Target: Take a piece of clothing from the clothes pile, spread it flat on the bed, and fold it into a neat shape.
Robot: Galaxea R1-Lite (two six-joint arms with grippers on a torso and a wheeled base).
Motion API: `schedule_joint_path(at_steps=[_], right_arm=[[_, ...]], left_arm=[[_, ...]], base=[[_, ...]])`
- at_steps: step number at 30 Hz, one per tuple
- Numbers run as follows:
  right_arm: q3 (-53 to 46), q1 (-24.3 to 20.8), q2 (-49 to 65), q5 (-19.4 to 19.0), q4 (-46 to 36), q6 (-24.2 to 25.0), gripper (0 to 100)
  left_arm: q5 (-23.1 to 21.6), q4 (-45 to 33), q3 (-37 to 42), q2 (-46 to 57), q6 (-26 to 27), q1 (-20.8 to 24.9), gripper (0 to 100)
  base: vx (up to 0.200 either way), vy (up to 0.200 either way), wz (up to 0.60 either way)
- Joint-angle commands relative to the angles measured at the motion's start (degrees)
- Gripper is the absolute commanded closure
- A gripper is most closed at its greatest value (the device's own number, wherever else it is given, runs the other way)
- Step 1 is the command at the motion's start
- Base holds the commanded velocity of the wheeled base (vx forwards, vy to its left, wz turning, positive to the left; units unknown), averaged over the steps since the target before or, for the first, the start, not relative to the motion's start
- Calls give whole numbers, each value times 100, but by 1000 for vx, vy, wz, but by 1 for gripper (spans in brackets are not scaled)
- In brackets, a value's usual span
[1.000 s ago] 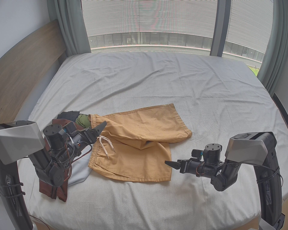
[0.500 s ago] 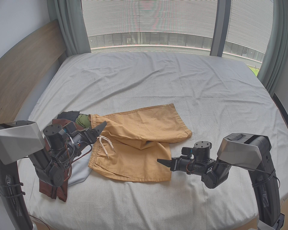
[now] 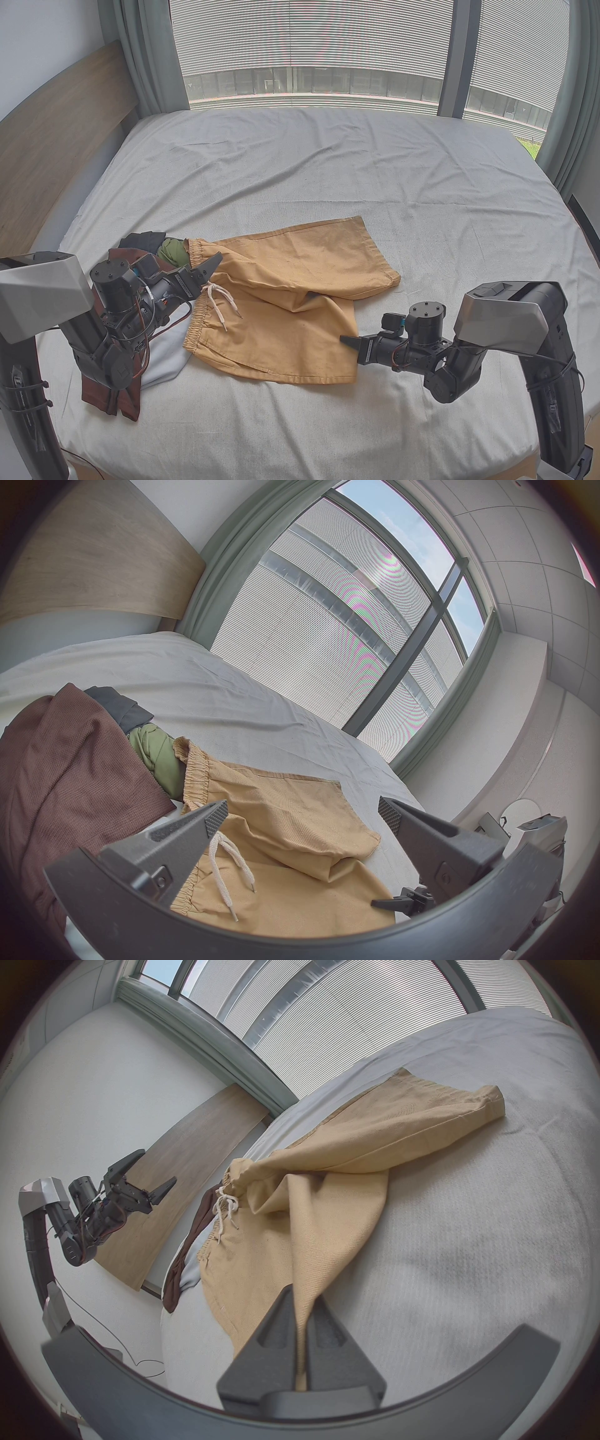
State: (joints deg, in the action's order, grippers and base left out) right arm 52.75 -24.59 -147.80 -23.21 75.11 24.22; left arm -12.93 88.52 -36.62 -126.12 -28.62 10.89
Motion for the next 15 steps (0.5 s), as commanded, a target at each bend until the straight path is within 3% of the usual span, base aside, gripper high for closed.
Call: schedule_joint_path(at_steps=[1,5,15], right_arm=[[-546,-46,357,-78,197,4,100],[-854,-46,577,-272,285,65,100],[-1197,-81,682,-237,531,30,100]], left_arm=[[1,8,-3,0,-12,1,0],[1,-1,6,9,-12,1,0],[1,-1,6,18,-20,1,0]], base=[[0,0,0],[0,0,0],[0,0,0]])
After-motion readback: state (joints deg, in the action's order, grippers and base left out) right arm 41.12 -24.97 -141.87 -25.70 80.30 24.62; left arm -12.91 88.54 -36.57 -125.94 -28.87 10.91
